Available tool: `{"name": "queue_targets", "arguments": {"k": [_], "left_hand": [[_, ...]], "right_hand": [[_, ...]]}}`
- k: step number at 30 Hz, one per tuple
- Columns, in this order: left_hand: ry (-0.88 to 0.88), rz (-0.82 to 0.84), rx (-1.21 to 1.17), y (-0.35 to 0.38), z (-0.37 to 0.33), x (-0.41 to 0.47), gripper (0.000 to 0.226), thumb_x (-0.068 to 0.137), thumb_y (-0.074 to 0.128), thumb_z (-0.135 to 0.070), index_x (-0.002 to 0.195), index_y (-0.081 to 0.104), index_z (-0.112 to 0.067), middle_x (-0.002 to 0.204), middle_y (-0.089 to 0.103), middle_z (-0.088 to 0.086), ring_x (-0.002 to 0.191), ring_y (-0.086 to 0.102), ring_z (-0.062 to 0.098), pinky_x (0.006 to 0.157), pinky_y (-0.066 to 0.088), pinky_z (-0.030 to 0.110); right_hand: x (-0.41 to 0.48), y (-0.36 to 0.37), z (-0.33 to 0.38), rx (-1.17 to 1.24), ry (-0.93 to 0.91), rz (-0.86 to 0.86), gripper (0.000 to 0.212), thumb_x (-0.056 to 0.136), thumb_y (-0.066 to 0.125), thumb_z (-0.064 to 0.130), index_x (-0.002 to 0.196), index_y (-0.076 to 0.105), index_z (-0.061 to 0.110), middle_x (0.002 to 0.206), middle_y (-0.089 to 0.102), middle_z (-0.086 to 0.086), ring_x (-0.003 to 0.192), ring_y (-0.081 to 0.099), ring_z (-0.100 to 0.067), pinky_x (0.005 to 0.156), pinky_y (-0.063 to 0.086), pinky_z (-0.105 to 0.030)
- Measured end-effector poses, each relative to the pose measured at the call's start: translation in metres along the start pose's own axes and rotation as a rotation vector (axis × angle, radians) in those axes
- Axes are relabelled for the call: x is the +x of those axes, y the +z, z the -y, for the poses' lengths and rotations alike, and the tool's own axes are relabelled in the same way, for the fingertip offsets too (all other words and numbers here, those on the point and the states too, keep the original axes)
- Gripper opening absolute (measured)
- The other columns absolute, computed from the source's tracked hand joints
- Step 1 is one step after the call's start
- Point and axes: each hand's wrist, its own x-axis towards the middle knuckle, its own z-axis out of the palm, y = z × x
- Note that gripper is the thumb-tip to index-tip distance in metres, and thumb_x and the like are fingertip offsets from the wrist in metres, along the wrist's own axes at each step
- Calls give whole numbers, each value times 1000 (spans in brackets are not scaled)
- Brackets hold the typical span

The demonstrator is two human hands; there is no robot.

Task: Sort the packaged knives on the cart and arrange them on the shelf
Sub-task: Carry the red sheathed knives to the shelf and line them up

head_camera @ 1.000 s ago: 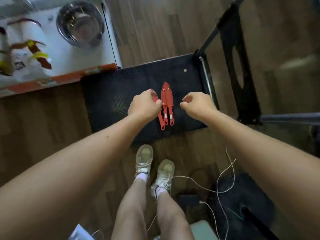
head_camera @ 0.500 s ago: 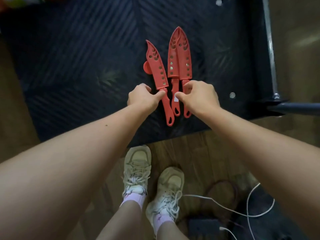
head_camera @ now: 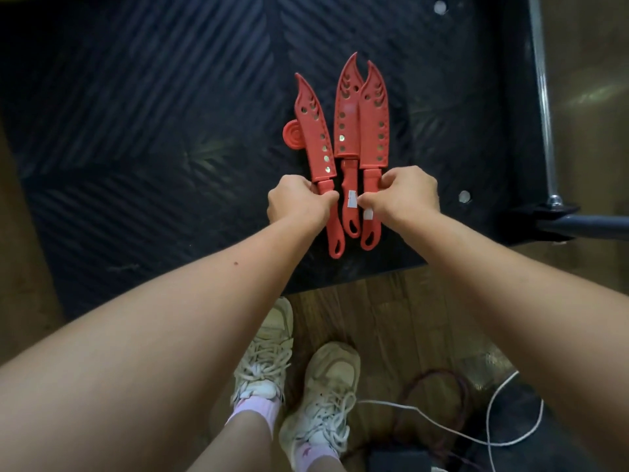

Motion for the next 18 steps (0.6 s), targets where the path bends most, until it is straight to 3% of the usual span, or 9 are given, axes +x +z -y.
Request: {"name": "queue_targets", "arguments": {"k": [2, 4, 6, 8, 11, 15, 18], "left_hand": [[-64, 3, -82, -5, 0, -3, 23, 81, 72, -27, 67, 55, -21, 92, 65, 1, 90, 65, 19, 85, 56, 35], [-100, 11, -131, -15, -2, -13, 22, 82, 72, -22, 67, 55, -20, 93, 63, 2, 92, 63, 19, 88, 55, 38], [-110, 19, -198, -28, -10, -27, 15, 84, 70, -19, 75, 57, -16, 99, 66, 5, 96, 65, 19, 88, 56, 37], [-111, 11, -278, -46, -21, -46, 9, 86, 67, -17, 88, 58, -15, 104, 67, 7, 97, 66, 19, 83, 57, 33], [-81, 4, -323, -81, -47, -81, 9, 87, 66, -17, 92, 59, -15, 105, 68, 8, 97, 67, 19, 79, 56, 30], [11, -2, -339, -141, -88, -147, 10, 88, 65, -18, 80, 59, -17, 93, 68, 4, 89, 66, 17, 79, 56, 31], [63, -20, -370, -195, -119, -209, 17, 88, 64, -17, 73, 55, -20, 80, 64, 1, 77, 64, 14, 79, 55, 33]], "right_hand": [[-5, -7, 2, 75, 73, 57, 20, 76, 76, 20, 92, 69, 10, 90, 66, -4, 89, 67, -22, 80, 56, -31], [-15, -14, 4, 130, 114, 96, 16, 72, 79, 21, 78, 66, 14, 83, 60, -2, 94, 67, -24, 86, 56, -37], [-31, -26, 9, 159, 119, 113, 27, 69, 82, 22, 62, 56, 23, 78, 59, 0, 93, 67, -23, 87, 55, -37], [-50, -42, 17, 153, 105, 126, 30, 67, 83, 23, 58, 54, 25, 77, 63, 1, 91, 67, -21, 87, 56, -36], [-85, -76, 40, 207, 71, 141, 23, 65, 84, 21, 77, 65, 21, 93, 70, -3, 90, 68, -20, 88, 55, -37], [-149, -129, 85, 315, 16, 156, 41, 66, 84, 18, 103, 68, 13, 101, 71, -5, 89, 68, -19, 88, 55, -37], [-209, -176, 124, 354, -43, 177, 25, 67, 83, 17, 88, 69, 17, 98, 71, -5, 90, 68, -20, 89, 55, -37]]}}
